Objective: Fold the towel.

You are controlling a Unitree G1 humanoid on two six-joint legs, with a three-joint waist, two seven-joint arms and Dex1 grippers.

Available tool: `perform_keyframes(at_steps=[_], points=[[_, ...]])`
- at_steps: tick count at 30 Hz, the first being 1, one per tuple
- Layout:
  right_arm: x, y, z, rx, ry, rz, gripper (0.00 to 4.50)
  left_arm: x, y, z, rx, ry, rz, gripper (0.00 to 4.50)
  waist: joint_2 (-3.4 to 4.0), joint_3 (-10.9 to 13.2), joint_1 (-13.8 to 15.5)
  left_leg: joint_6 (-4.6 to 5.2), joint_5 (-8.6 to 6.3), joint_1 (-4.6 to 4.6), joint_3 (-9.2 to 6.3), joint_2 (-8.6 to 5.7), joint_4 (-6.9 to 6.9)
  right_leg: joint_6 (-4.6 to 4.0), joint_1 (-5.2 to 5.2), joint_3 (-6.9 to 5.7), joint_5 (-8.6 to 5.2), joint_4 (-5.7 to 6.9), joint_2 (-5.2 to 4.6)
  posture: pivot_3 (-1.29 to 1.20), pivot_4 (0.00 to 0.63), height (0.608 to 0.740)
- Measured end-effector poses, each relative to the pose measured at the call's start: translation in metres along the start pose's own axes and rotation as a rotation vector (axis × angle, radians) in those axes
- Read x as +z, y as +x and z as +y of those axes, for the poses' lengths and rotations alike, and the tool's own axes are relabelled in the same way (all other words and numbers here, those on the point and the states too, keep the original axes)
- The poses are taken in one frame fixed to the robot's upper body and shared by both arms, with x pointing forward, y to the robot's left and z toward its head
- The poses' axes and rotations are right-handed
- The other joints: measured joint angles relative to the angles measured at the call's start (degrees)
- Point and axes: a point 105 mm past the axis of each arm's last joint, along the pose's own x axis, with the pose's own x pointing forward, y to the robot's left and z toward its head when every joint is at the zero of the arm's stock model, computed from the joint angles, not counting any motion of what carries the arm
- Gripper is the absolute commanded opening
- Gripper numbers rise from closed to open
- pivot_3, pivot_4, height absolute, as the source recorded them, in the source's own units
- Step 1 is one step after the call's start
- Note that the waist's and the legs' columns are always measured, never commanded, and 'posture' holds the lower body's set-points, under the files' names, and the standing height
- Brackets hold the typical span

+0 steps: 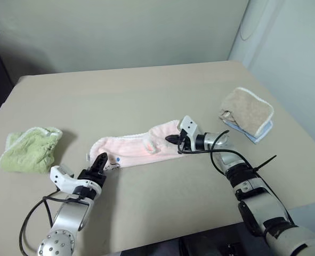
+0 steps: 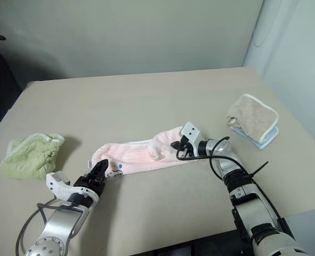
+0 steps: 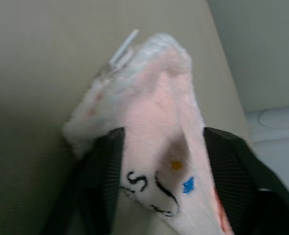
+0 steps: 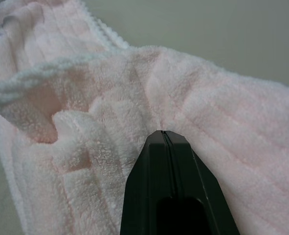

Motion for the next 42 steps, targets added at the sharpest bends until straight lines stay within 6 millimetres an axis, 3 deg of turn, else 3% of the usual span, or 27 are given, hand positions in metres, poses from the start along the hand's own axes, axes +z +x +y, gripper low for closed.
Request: perform_keyframes(at_steps=[4,5,10,14,20,24,26,29,32,39,40,42], points=[[0.002,0.001,0.000,-0.002,-0.006,-0.007,0.00,0.000,-0.001,0.003,0.021,0.001,-0.011,0.18,-0.03,0.0,0.0,0.05,-0.11,-0.03,0.00,0.01,0.01,0.03,-0.02,0.03,-0.02,-0.03,0.00,0.00,0.150,0.740],[0.003,0.001,0.001,-0.002,-0.008,-0.009,0.00,-0.001,-0.001,0.002,0.017,0.001,-0.012,0.05,-0.02,0.0,0.0,0.08,-0.12,-0.02,0.01,0.01,0.00,0.03,-0.02,0.05,-0.02,-0.03,0.00,0.00,0.150,0.740],[0.002,0.000,0.002,-0.004,-0.008,-0.012,0.00,0.001,-0.002,0.000,0.002,0.018,-0.029,0.05,-0.01,0.0,-0.1,0.28,-0.23,-0.02,0.00,0.03,0.00,0.02,-0.04,0.04,-0.03,-0.02,0.05,0.00,0.150,0.740],[0.004,-0.001,0.002,-0.010,-0.011,-0.018,0.00,0.003,-0.008,-0.006,-0.072,0.221,-0.018,0.05,-0.29,0.2,0.0,0.18,-0.31,-0.14,-0.12,0.10,0.01,-0.04,-0.13,0.00,-0.06,-0.02,0.17,0.00,0.150,0.740],[0.009,-0.003,0.000,-0.019,-0.010,-0.028,0.00,0.008,-0.015,-0.068,-0.399,0.622,-0.009,0.05,-0.45,0.3,1.0,-0.59,-0.33,-0.51,-0.41,0.16,0.14,-0.01,-0.35,-0.13,-0.01,0.02,0.22,0.00,0.150,0.740],[0.008,-0.005,-0.001,-0.030,0.003,-0.032,0.00,0.007,-0.017,-0.089,-0.502,0.665,-0.015,0.05,-0.45,0.3,1.1,-0.63,-0.31,-0.57,-0.37,0.16,0.15,0.02,-0.39,-0.13,0.01,0.01,0.13,0.00,0.150,0.740],[0.009,-0.007,-0.003,-0.040,0.007,-0.038,0.00,0.006,-0.017,-0.090,-0.503,0.561,-0.021,0.05,-0.46,0.3,1.0,-0.65,-0.30,-0.63,-0.34,0.16,0.14,0.03,-0.44,-0.13,0.01,0.01,0.09,0.00,0.150,0.740],[0.009,-0.007,-0.004,-0.050,0.006,-0.039,0.00,0.004,-0.017,-0.082,-0.438,0.360,-0.017,0.69,-0.47,0.3,0.8,-0.72,-0.26,-0.68,-0.31,0.17,0.13,0.03,-0.51,-0.14,0.02,0.00,0.09,0.00,0.150,0.740],[0.009,-0.007,-0.004,-0.054,0.005,-0.038,0.00,0.007,-0.013,-0.054,-0.251,0.207,-0.032,1.66,-0.50,0.4,0.8,-0.76,-0.24,-0.68,-0.32,0.20,0.12,0.04,-0.51,-0.17,0.02,0.01,0.11,0.00,0.150,0.740],[0.001,-0.007,-0.006,-0.057,0.010,-0.024,0.00,0.015,-0.018,-0.034,0.017,0.170,-0.077,4.23,-0.53,0.4,0.8,-0.75,-0.24,-0.65,-0.31,0.21,0.18,0.18,-0.46,-0.11,0.10,-0.02,0.01,0.00,0.150,0.740],[0.002,-0.006,-0.007,-0.057,0.008,-0.024,0.00,0.014,-0.021,-0.032,0.048,0.171,-0.077,4.48,-0.54,0.4,0.8,-0.75,-0.24,-0.65,-0.29,0.20,0.18,0.20,-0.46,-0.11,0.10,-0.02,-0.02,0.00,0.150,0.740],[0.002,-0.005,-0.008,-0.055,0.006,-0.021,0.00,0.011,-0.024,-0.027,0.105,0.169,-0.075,4.48,-0.54,0.4,0.8,-0.75,-0.24,-0.64,-0.28,0.18,0.18,0.20,-0.46,-0.11,0.10,-0.02,-0.03,0.00,0.150,0.740]])
